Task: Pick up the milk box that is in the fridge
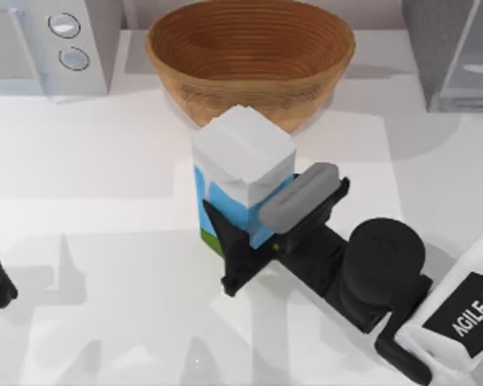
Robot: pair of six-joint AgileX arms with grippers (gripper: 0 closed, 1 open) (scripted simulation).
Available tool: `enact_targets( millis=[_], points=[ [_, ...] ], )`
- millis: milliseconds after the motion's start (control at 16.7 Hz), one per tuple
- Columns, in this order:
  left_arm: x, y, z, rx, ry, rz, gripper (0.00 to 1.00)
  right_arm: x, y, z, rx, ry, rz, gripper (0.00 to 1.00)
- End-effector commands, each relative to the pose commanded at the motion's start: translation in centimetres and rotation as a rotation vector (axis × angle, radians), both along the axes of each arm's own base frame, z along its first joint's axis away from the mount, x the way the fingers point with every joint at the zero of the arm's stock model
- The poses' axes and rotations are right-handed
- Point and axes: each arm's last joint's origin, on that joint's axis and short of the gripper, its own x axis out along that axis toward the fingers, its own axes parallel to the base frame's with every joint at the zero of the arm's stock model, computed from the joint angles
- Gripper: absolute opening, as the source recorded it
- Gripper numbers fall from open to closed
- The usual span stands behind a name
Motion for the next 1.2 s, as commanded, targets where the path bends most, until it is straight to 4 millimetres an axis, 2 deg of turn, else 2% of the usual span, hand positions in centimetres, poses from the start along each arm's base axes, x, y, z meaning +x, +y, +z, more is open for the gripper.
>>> enact_targets(
  millis=[60, 840, 1200],
  points=[
    [0.0, 0.0, 0.0, 0.0, 0.0, 0.0, 1.0, 0.0, 0.0, 0.0, 0.0, 0.0, 0.0, 0.0],
    [0.0, 0.0, 0.0, 0.0, 0.0, 0.0, 1.0, 0.0, 0.0, 0.0, 0.0, 0.0, 0.0, 0.98],
    [0.0, 0.0, 0.0, 0.0, 0.0, 0.0, 1.0, 0.0, 0.0, 0.0, 0.0, 0.0, 0.0, 1.0]
  ],
)
